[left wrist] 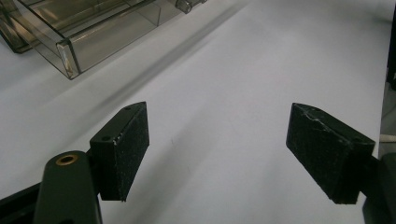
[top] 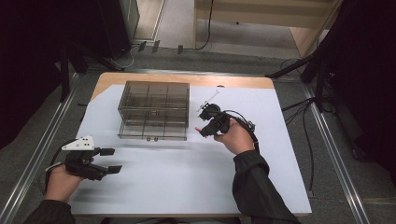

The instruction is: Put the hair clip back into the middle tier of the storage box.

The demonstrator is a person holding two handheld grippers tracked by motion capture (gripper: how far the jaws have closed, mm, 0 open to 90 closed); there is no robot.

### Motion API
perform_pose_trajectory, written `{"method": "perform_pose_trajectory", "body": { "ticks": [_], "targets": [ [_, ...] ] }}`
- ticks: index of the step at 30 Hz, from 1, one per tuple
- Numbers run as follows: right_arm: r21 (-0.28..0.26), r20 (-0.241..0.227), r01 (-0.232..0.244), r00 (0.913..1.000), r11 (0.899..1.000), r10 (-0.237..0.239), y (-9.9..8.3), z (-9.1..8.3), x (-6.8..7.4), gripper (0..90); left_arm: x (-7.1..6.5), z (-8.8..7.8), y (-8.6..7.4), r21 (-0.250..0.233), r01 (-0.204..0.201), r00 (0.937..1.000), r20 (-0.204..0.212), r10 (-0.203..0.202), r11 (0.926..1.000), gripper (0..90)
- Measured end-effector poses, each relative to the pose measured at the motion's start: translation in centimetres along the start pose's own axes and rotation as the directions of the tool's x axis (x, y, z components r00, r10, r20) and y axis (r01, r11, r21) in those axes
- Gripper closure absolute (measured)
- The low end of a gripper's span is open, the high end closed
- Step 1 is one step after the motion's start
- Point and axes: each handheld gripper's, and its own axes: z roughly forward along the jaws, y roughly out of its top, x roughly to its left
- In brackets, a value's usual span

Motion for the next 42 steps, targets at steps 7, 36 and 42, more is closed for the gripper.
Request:
{"method": "perform_pose_trajectory", "body": {
  "ticks": [7, 36, 42],
  "targets": [
    [-0.002, -0.006, 0.019, 0.9998, 1.000, -0.019, 0.7, -0.2, 0.7, 82.0, -0.2, -0.2, -0.2, -0.004, 0.003, 1.0000, -0.002, -0.003, 1.0000, 22.2],
    [-0.104, -0.001, 0.086, 0.9962, 0.991, -0.087, 3.8, -1.4, 2.9, 82.1, -0.7, -0.8, -0.9, -0.009, 0.010, 0.9998, -0.019, -0.010, 0.9999, 22.2],
    [-0.125, -0.009, 0.089, 0.9958, 0.988, -0.091, 4.5, -1.1, 3.3, 82.0, -0.8, -0.8, -0.9, -0.012, 0.007, 0.9998, -0.020, -0.007, 0.9999, 22.2]
  ]
}}
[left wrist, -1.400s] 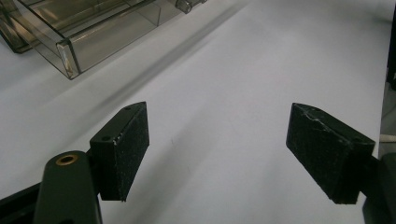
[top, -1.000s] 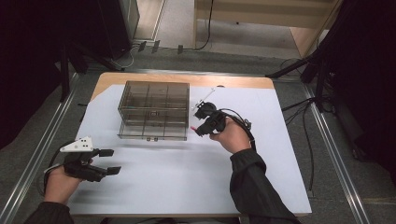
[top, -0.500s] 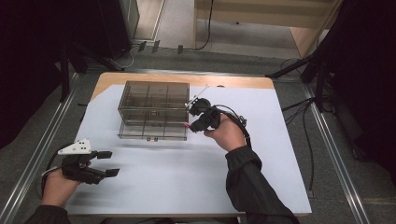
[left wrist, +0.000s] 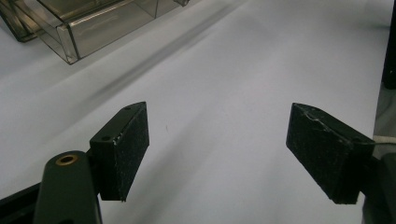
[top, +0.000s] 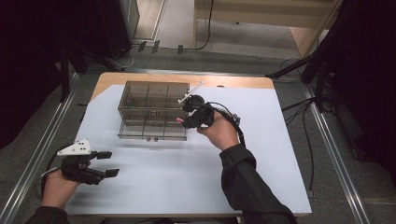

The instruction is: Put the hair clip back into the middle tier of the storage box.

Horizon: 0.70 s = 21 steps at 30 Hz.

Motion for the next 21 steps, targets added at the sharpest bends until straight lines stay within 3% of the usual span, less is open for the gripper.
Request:
{"method": "perform_pose_trajectory", "body": {
  "ticks": [10, 21],
  "targets": [
    [0.003, -0.016, 0.026, 0.9996, 1.000, -0.026, 0.8, 2.2, 0.5, 82.0, -0.1, -0.2, -0.2, -0.001, 0.001, 1.0000, -0.002, -0.001, 1.0000, 22.2],
    [0.047, -0.013, 0.044, 0.9990, 0.998, -0.044, 1.3, 4.7, 0.7, 82.0, -0.2, -0.4, -0.3, -0.006, 0.002, 0.9999, -0.012, -0.002, 1.0000, 22.2]
  ]
}}
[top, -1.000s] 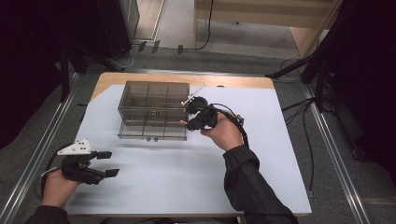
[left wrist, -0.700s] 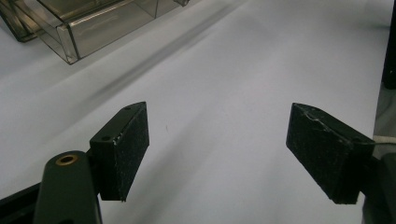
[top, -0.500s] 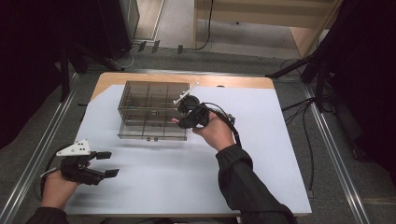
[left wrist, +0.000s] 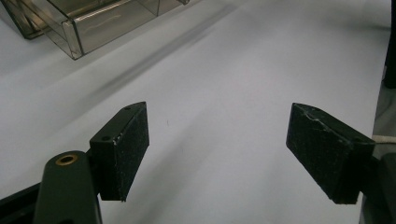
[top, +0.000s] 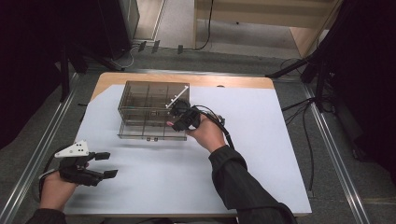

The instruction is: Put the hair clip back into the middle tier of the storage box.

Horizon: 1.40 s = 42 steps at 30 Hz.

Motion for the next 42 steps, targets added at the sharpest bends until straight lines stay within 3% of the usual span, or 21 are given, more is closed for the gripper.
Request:
{"method": "perform_pose_trajectory", "body": {
  "ticks": [12, 30, 42],
  "targets": [
    [0.005, 0.004, -0.013, 0.9999, 1.000, 0.013, -0.1, 1.2, -0.3, 81.9, 0.0, -0.2, -0.1, 0.002, 0.002, 1.0000, -0.005, -0.002, 1.0000, 22.2],
    [0.043, 0.015, 0.013, 0.9998, 0.999, -0.014, -0.1, 2.8, 0.3, 81.3, -0.1, -0.2, -0.2, 0.004, 0.002, 1.0000, -0.008, -0.002, 1.0000, 22.1],
    [0.033, 0.010, 0.007, 0.9999, 0.999, -0.007, -0.1, 2.8, 0.1, 80.3, -0.2, -0.1, -0.1, 0.005, -0.001, 1.0000, -0.009, 0.001, 1.0000, 22.2]
  ]
}}
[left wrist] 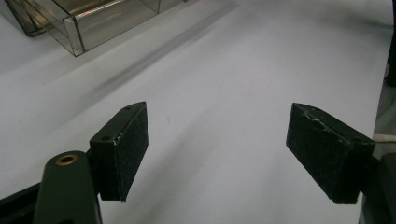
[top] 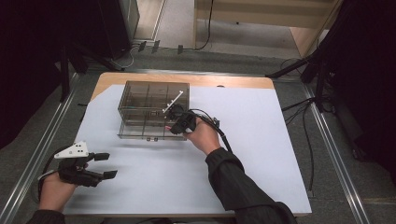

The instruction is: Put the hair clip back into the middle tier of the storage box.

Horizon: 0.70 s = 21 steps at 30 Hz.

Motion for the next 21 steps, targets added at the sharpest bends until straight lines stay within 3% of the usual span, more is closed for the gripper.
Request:
{"method": "perform_pose_trajectory", "body": {
  "ticks": [7, 21],
  "targets": [
    [-0.003, -0.003, -0.004, 1.0000, 1.000, 0.004, 0.1, -0.2, -0.1, 76.1, 0.0, -0.1, 0.0, 0.000, 0.001, 1.0000, -0.004, -0.001, 1.0000, 22.1],
    [-0.075, -0.011, -0.018, 0.9998, 0.997, 0.018, -0.1, -2.0, -0.3, 66.5, 0.2, 0.2, 0.3, 0.003, -0.001, 1.0000, 0.008, 0.001, 1.0000, 22.1]
  ]
}}
